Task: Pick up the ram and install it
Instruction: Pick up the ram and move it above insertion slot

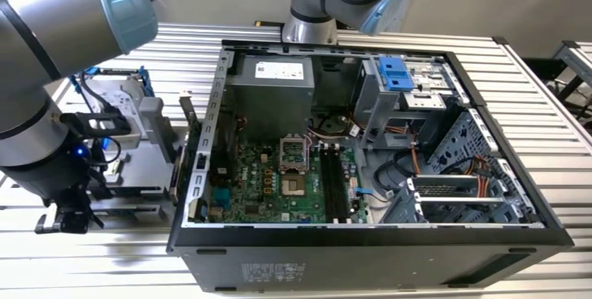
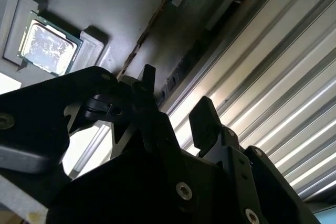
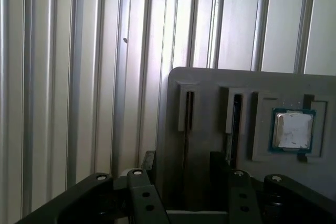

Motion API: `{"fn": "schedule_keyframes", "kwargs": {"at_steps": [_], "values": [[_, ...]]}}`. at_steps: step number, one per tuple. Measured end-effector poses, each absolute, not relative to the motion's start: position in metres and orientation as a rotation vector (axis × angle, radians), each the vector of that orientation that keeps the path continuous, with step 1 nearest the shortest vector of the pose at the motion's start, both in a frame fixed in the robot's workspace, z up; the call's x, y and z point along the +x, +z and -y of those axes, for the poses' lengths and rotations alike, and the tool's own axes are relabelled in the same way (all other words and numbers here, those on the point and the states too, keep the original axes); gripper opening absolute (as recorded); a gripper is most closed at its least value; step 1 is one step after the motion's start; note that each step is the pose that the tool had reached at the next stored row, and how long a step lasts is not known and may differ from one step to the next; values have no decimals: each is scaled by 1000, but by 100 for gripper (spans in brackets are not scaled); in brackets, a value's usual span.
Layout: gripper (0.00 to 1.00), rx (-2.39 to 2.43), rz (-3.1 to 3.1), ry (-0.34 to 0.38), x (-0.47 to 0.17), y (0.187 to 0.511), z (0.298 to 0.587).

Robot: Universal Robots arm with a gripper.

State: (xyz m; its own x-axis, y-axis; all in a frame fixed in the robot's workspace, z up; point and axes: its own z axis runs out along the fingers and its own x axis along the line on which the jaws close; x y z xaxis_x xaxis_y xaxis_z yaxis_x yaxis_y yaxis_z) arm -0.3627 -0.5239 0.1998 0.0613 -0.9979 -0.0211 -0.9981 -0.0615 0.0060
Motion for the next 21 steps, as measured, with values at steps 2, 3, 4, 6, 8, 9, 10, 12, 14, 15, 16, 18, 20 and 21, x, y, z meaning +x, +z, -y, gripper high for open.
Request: {"fn": "schedule_keyframes", "kwargs": {"at_steps": [2,3,4,6,8,9,10,12,14,15,16,18,20,21], "values": [[100,-2281,-2145,30,-363,198,524],[100,-2281,-2145,30,-363,197,524],[100,-2281,-2145,29,-363,196,523],[100,-2281,-2144,29,-363,194,523],[100,-2281,-2144,29,-363,193,523],[100,-2281,-2144,29,-363,193,523],[100,-2281,-2144,29,-363,192,523],[100,-2281,-2144,29,-363,192,523],[100,-2281,-2144,29,-363,192,523],[100,-2281,-2144,29,-363,192,523],[100,-2281,-2144,29,-363,192,523],[100,-2281,-2144,29,-363,192,523],[100,-2281,-2144,29,-363,192,523],[100,-2281,-2144,29,-363,192,522]]}}
